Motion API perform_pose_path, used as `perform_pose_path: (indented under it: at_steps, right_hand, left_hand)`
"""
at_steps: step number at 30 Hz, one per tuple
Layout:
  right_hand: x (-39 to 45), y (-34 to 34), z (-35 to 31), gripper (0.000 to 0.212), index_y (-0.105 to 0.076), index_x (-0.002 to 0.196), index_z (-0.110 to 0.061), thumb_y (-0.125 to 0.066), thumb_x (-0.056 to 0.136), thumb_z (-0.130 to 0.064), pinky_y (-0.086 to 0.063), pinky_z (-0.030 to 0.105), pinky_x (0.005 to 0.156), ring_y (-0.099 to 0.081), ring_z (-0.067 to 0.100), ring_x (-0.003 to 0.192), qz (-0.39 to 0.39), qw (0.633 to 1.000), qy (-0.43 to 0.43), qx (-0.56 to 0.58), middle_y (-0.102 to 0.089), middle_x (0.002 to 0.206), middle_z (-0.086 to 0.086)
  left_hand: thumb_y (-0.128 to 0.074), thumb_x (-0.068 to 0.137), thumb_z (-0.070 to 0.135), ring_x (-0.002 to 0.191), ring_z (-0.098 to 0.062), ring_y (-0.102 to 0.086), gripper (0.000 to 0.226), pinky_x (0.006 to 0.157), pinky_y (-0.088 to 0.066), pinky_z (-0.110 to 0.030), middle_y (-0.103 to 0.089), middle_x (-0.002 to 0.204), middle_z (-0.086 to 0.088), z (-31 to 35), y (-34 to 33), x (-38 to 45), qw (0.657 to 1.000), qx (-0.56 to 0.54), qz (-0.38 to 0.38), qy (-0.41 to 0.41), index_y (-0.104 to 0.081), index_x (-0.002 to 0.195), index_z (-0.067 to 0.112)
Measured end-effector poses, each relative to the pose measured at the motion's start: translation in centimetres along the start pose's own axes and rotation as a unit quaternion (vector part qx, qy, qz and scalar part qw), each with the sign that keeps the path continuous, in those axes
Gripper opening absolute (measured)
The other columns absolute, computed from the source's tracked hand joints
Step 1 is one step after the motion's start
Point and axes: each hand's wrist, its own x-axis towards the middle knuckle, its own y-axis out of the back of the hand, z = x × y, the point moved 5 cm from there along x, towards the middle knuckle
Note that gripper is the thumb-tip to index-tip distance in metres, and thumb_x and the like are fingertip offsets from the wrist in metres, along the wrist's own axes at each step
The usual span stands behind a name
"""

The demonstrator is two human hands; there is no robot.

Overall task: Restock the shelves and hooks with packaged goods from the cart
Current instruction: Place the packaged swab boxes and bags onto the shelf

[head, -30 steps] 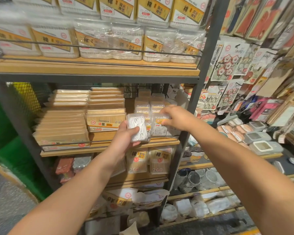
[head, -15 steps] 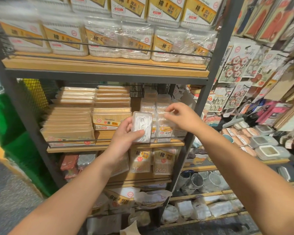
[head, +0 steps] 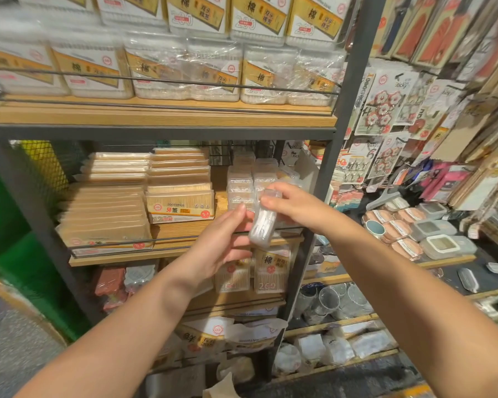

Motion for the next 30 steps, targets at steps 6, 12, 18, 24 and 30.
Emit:
perform_pose_path:
  at_steps: [6, 12, 18, 24, 30]
  right_hand:
    - [-1.2, 0.3, -0.4, 0.087, -0.06, 0.132, -0.018, -0.005, 0.092, -0.073, -0.038, 0.038, 0.105, -0.052, 0.026, 0.126, 0.054, 0.97, -0.109, -0.21, -0.055, 0.139, 0.011]
    - [-2.9, 1.7, -0.1, 0.065, -0.064, 0.083, -0.023, -0.015, 0.097, -0.064, -0.045, 0.024, 0.067, -0.059, 0.013, 0.07, 0.011, 0.993, -0.088, -0.073, -0.061, 0.074, -0.005]
    - [-3.0, 1.4, 1.1, 0.018, -0.061, 0.108, -0.03, -0.066, 0.091, -0.032, -0.049, 0.041, 0.093, -0.062, 0.026, 0.106, -0.068, 0.988, -0.007, -0.136, -0.063, 0.117, 0.004]
    - [-5.3, -1.0, 3.8, 0.013, -0.06, 0.083, -0.023, -0.061, 0.095, -0.022, -0.042, 0.015, 0.062, -0.054, -0.003, 0.063, -0.133, 0.982, -0.079, -0.105, -0.06, 0.069, -0.019]
    - [-6.9, -2.1, 4.6, 0.021, -0.061, 0.112, -0.018, -0.057, 0.096, -0.006, -0.046, 0.03, 0.065, -0.054, 0.021, 0.073, -0.121, 0.989, -0.086, 0.028, -0.057, 0.078, 0.005]
  left_hand:
    - [-0.061, 0.094, 0.021, 0.083, -0.013, -0.072, 0.025, 0.072, -0.058, -0.028, -0.075, 0.095, 0.0, -0.3, -1.9, 0.0, 0.998, 0.048, -0.029, -0.007, -0.059, 0.119, 0.019]
    - [-0.061, 0.093, 0.01, 0.09, -0.02, -0.073, 0.028, 0.07, -0.059, -0.026, -0.074, 0.107, -0.009, -0.8, -1.3, 0.1, 0.999, -0.036, -0.019, 0.001, -0.058, 0.12, 0.017]
    - [-0.075, 0.083, 0.015, 0.077, -0.02, -0.067, 0.038, 0.061, -0.051, -0.028, -0.068, 0.103, -0.01, -1.1, -0.2, 0.7, 0.996, 0.069, 0.046, -0.008, -0.052, 0.112, 0.02]
    - [-0.074, 0.085, 0.019, 0.068, -0.011, -0.063, 0.014, 0.062, -0.052, -0.029, -0.067, 0.083, 0.002, -1.4, -0.5, 0.4, 0.984, 0.153, 0.08, -0.041, -0.062, 0.092, 0.017]
    - [-0.07, 0.088, 0.015, 0.073, -0.006, -0.064, 0.012, 0.059, -0.05, -0.017, -0.071, 0.1, -0.004, -2.6, -1.3, 0.7, 0.988, 0.15, 0.048, -0.009, -0.071, 0.095, 0.025]
